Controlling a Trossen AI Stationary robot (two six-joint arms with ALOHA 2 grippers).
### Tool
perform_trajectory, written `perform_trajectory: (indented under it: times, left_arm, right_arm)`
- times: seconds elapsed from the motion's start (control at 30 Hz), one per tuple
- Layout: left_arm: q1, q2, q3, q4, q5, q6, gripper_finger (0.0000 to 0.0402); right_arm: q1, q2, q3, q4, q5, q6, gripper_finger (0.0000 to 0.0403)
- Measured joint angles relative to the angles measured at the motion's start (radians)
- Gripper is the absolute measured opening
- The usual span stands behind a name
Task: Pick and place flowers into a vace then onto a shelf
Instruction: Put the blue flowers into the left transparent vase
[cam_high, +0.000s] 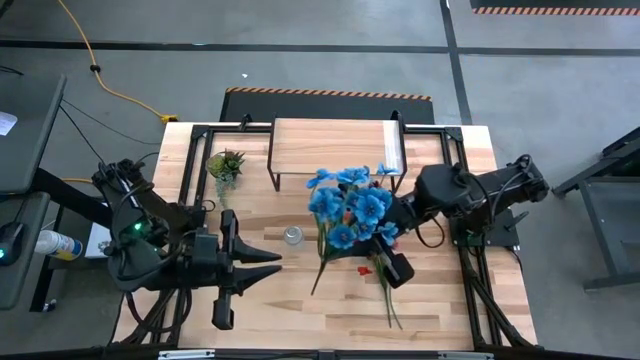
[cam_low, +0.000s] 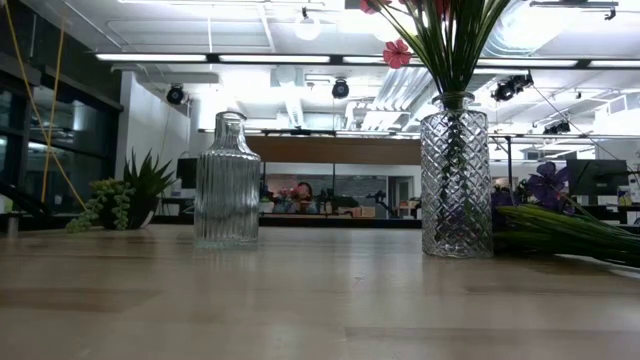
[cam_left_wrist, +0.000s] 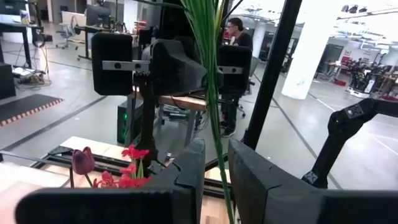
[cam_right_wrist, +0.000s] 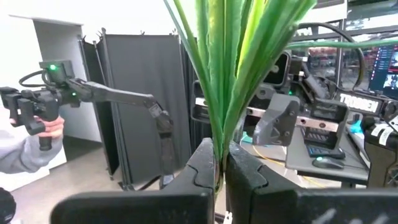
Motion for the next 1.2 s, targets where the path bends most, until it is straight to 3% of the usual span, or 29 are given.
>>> perform_trajectory:
  times: [0.1, 0.3, 0.5, 0.8, 1.2]
  left_arm:
    - [0.000, 0.000, 0.000, -0.012, 0.001, -0.035, 0.0131]
    - [0.052, 0.008, 0.000, -0.104, 0.012, -0.163, 0.0214]
    - [0.145, 0.031, -0.002, -0.135, 0.166, -0.182, 0.0272]
    - [0.234, 0.049, -0.001, -0.122, 0.312, -0.210, 0.0284]
    - [0.236, 0.053, -0.001, -0.119, 0.330, -0.216, 0.0285]
  right_arm:
    - [0.000, 0.000, 0.000, 0.002, -0.001, -0.004, 0.0007]
    - [0.000, 0.000, 0.000, 0.005, -0.001, -0.007, 0.0007]
    - [0.000, 0.000, 0.000, 0.011, -0.013, -0.007, 0.0007]
    - [0.000, -0.001, 0.000, 0.005, -0.015, -0.009, 0.0007]
    - [-0.031, -0.002, 0.001, -0.042, -0.015, -0.010, 0.0007]
